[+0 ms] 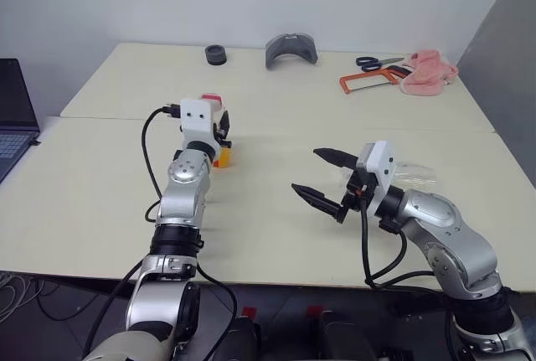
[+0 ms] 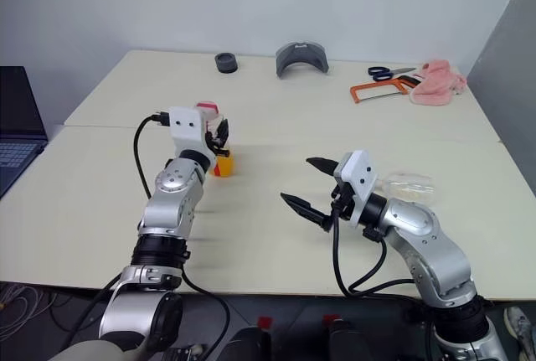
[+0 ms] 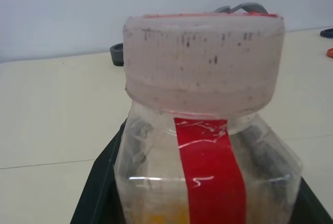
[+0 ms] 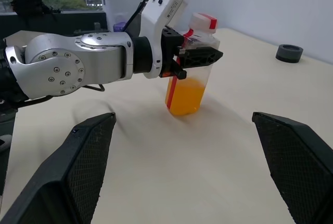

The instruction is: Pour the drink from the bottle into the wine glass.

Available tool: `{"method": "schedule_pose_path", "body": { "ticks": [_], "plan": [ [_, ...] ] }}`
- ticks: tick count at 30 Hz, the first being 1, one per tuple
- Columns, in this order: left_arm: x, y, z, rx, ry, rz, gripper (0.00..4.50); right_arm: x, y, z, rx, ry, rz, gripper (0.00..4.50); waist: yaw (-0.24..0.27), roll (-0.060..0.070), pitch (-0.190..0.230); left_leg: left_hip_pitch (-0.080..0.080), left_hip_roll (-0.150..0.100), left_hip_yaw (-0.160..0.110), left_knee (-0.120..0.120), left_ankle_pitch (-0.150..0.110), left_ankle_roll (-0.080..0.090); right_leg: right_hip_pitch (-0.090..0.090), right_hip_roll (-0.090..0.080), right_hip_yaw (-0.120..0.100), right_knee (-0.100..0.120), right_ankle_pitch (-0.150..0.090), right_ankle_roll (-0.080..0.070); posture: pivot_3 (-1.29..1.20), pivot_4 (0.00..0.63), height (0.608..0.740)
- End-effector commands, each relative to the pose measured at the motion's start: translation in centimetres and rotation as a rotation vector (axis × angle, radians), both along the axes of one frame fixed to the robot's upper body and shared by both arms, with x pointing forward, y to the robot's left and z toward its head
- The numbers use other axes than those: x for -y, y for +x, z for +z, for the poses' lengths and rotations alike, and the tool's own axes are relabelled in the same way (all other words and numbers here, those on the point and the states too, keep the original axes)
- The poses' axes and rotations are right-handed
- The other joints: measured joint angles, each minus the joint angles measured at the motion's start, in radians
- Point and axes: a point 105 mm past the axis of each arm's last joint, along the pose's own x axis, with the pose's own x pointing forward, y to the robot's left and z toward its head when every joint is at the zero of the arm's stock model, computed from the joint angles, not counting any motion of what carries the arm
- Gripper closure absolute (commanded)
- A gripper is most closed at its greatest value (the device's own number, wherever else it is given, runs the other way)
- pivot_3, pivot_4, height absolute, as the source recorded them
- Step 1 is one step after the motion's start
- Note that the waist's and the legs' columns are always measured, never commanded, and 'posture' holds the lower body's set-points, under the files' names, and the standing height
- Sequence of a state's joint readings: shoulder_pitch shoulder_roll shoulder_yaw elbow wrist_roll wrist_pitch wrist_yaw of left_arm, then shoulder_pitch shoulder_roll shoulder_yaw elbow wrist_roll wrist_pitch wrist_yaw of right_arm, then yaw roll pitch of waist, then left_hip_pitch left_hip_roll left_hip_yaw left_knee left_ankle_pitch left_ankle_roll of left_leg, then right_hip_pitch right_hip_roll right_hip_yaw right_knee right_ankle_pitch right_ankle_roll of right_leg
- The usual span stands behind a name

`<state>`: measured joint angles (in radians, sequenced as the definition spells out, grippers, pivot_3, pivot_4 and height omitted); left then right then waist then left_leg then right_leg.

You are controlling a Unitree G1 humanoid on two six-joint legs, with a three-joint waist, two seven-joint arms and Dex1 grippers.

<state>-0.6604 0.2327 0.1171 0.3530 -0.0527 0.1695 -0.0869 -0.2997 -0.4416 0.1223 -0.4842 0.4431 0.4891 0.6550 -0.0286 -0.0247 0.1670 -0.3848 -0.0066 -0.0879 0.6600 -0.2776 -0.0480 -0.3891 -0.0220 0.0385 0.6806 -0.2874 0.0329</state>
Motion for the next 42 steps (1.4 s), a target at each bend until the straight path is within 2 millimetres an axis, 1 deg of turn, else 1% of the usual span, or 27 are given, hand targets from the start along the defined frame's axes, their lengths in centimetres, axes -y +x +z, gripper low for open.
{"method": "schedule_pose_path", "body": {
  "ticks": [1,5,9,13,16,18,20,23,25,26,28,30,33,36,42],
  "plan": [
    [0.0,-0.5,2.2,0.083,-0.014,-0.013,2.7,-0.2,-0.5,0.9,0.041,0.002,0.023,0.0,0.0,0.0,0.0,0.0,0.0,0.0,0.0,0.0,0.0,0.0,0.0,0.0,0.0,0.0,0.0,0.0,0.15,0.74],
    [0.6,-0.9,2.5,0.11,-0.03,-0.091,2.7,-0.2,-0.4,1.1,0.055,-0.001,0.019,0.0,0.0,0.0,0.0,0.0,0.0,0.0,0.0,0.0,0.0,0.0,0.0,0.0,0.0,0.0,0.0,0.0,0.15,0.74],
    [1.7,-1.6,2.8,0.124,-0.046,-0.231,2.7,0.1,-0.3,1.3,0.073,-0.002,0.002,0.0,0.0,0.0,0.0,0.0,0.0,0.0,0.0,0.0,0.0,0.0,0.0,0.0,0.0,0.0,0.0,0.0,0.15,0.74],
    [2.6,-2.4,2.5,0.13,-0.04,-0.357,2.73,0.2,-0.1,1.4,0.096,-0.005,-0.018,0.0,0.0,0.0,0.0,0.0,0.0,0.0,0.0,0.0,0.0,0.0,0.0,0.0,0.0,0.0,0.0,0.0,0.15,0.74],
    [4.8,-3.4,2.6,0.139,-0.074,-0.532,2.73,0.2,-0.2,1.5,0.127,-0.017,-0.021,0.0,0.0,0.0,0.0,0.0,0.0,0.0,0.0,0.0,0.0,0.0,0.0,0.0,0.0,0.0,0.0,0.0,0.15,0.74],
    [6.8,-4.3,2.6,0.137,-0.078,-0.678,2.73,0.4,-0.2,1.7,0.154,-0.032,-0.032,0.0,0.0,0.0,0.0,-0.001,0.0,0.0,0.0,0.0,0.0,0.0,0.0,0.0,0.0,0.0,0.0,0.0,0.15,0.74],
    [8.1,-5.0,2.7,0.135,-0.082,-0.78,2.74,0.5,-0.2,1.8,0.166,-0.04,-0.036,0.0,0.0,0.0,0.0,-0.001,0.0,0.0,0.0,0.0,0.0,0.0,0.0,0.0,0.0,0.0,0.0,0.0,0.15,0.74],
    [9.3,-5.8,2.7,0.133,-0.087,-0.881,2.74,0.8,-0.4,2.1,0.164,-0.038,-0.031,0.0,0.0,0.001,0.0,-0.001,0.0,0.0,0.0,0.0,0.0,0.0,0.0,0.0,0.0,0.0,0.0,0.0,0.15,0.74],
    [12.1,-7.4,2.7,0.113,-0.096,-1.107,2.74,1.7,-1.1,3.4,0.119,-0.013,-0.024,0.0,0.0,0.002,0.002,-0.001,0.0,0.0,0.0,0.0,0.0,0.0,0.0,0.0,0.0,0.0,0.0,0.0,0.15,0.74],
    [13.2,-8.0,2.7,0.103,-0.089,-1.196,2.74,2.0,-1.4,4.0,0.1,-0.002,-0.02,0.0,0.0,0.003,0.003,-0.001,0.0,0.0,0.0,0.0,0.0,0.0,0.0,0.0,0.0,0.0,0.0,0.0,0.15,0.74],
    [14.1,-8.6,2.8,0.092,-0.068,-1.289,2.74,2.2,-1.8,4.8,0.077,0.017,-0.018,0.0,0.001,0.002,0.004,-0.001,0.0,0.0,0.001,0.0,0.0,0.0,0.0,0.0,0.0,0.0,0.0,0.0,0.15,0.74],
    [14.8,-8.8,2.9,0.087,-0.049,-1.352,2.76,2.2,-1.7,5.9,0.06,0.062,-0.042,0.0,0.0,0.002,0.004,-0.001,-0.001,0.001,0.001,0.0,0.0,0.0,0.0,0.0,-0.001,0.0,0.0,0.0,0.15,0.74],
    [15.5,-9.1,2.9,0.078,-0.031,-1.424,2.77,1.9,-1.4,6.7,0.043,0.09,-0.076,0.0,-0.007,0.003,0.004,-0.001,0.0,0.001,0.0,0.0,0.001,0.0,0.002,0.0,0.0,0.0,0.0,0.0,0.15,0.74],
    [16.2,-9.4,2.7,0.069,-0.015,-1.48,2.77,1.3,-0.7,6.9,0.043,0.086,-0.11,0.0,-0.008,0.003,0.004,0.0,0.0,0.002,0.0,0.0,0.001,0.0,0.003,0.0,0.0,0.0,0.0,0.0,0.15,0.74],
    [16.6,-9.7,2.1,0.061,0.014,-1.52,2.77,0.6,-0.1,7.0,0.045,0.082,-0.134,0.0,-0.003,0.003,0.005,-0.002,0.0,0.001,0.0,0.0,0.001,-0.001,0.002,0.0,0.0,0.0,0.0,0.0,0.15,0.74]
  ]
}}
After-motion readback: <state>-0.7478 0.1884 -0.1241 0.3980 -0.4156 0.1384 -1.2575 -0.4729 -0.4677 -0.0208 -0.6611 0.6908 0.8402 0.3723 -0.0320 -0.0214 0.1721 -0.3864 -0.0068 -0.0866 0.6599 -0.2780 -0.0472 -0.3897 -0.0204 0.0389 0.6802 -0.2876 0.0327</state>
